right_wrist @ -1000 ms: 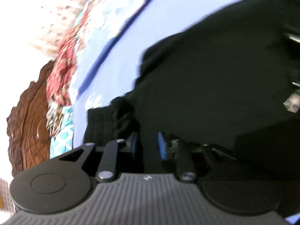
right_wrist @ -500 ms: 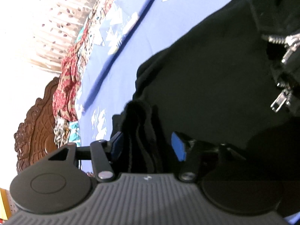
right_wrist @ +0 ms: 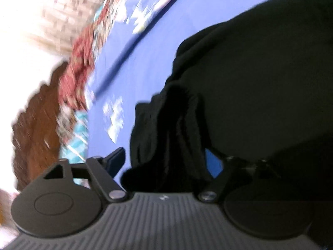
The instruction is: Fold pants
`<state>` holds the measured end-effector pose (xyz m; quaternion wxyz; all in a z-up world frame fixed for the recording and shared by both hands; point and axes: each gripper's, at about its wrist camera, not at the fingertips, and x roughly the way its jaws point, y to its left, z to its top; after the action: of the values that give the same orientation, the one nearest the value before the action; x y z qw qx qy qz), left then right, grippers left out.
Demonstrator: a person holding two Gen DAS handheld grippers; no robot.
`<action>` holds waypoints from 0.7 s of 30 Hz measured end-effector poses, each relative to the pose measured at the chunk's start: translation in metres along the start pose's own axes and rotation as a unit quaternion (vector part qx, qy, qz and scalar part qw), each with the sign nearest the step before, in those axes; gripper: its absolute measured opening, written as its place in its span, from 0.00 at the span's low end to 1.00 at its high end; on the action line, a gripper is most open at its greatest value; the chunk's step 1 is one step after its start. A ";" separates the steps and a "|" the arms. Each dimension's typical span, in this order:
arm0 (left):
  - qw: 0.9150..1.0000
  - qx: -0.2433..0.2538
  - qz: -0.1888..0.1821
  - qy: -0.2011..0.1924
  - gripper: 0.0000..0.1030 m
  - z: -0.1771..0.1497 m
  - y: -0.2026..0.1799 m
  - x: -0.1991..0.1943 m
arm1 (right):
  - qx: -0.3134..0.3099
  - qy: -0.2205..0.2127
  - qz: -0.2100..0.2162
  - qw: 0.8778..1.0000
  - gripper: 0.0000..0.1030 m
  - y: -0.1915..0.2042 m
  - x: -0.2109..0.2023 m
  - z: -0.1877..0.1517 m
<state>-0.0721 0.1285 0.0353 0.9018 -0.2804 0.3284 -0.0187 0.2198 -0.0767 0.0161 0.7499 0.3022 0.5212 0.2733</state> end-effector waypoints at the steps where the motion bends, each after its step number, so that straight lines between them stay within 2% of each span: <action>1: 1.000 0.001 0.000 0.002 0.79 -0.001 -0.001 0.001 | -0.031 0.005 -0.018 0.999 0.72 0.007 0.005 -0.001; 2: 1.000 0.003 -0.001 0.003 0.79 -0.001 -0.002 0.001 | -0.060 0.009 -0.032 0.998 0.57 0.007 0.004 -0.003; 3: 1.000 0.004 -0.002 0.003 0.79 -0.002 -0.003 0.001 | -0.088 0.013 -0.048 0.995 0.34 0.008 0.004 -0.005; 4: 1.000 0.004 -0.002 0.004 0.79 -0.002 -0.003 0.002 | -0.102 0.010 -0.049 0.993 0.24 0.011 0.003 -0.006; 6: 1.000 0.003 -0.002 0.005 0.79 -0.002 -0.005 0.002 | -0.130 -0.014 -0.049 0.990 0.20 0.021 -0.008 -0.005; 9: 1.000 0.005 -0.001 0.007 0.79 -0.001 -0.006 0.003 | -0.188 -0.084 -0.049 0.977 0.20 0.039 -0.044 -0.002; 12: 1.000 0.007 -0.001 0.010 0.79 -0.001 -0.005 0.004 | -0.213 -0.145 -0.059 0.964 0.20 0.047 -0.075 0.001; 13: 1.000 0.006 -0.001 0.012 0.79 -0.001 -0.006 0.006 | -0.217 -0.153 -0.070 0.962 0.21 0.041 -0.082 0.001; 15: 1.000 0.003 -0.003 0.018 0.79 -0.002 -0.007 0.010 | -0.203 -0.134 -0.094 0.965 0.22 0.022 -0.080 0.001; 17: 1.000 0.005 -0.006 0.024 0.79 -0.003 -0.010 0.014 | -0.168 -0.098 -0.140 0.971 0.29 -0.006 -0.063 -0.001; 18: 1.000 0.008 -0.007 0.026 0.79 -0.004 -0.012 0.015 | -0.164 -0.092 -0.169 0.968 0.38 -0.017 -0.056 -0.003; 19: 1.000 0.013 -0.008 0.027 0.79 -0.004 -0.015 0.015 | -0.162 -0.100 -0.189 0.963 0.54 -0.021 -0.053 -0.004; 21: 0.999 0.024 -0.009 0.025 0.79 -0.004 -0.020 0.012 | -0.139 -0.131 -0.179 0.965 0.60 -0.027 -0.068 -0.004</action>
<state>-0.0624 0.1068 0.0360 0.8997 -0.2606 0.3477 -0.0415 0.1978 -0.1436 0.0366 0.8828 0.1296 0.4212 0.1626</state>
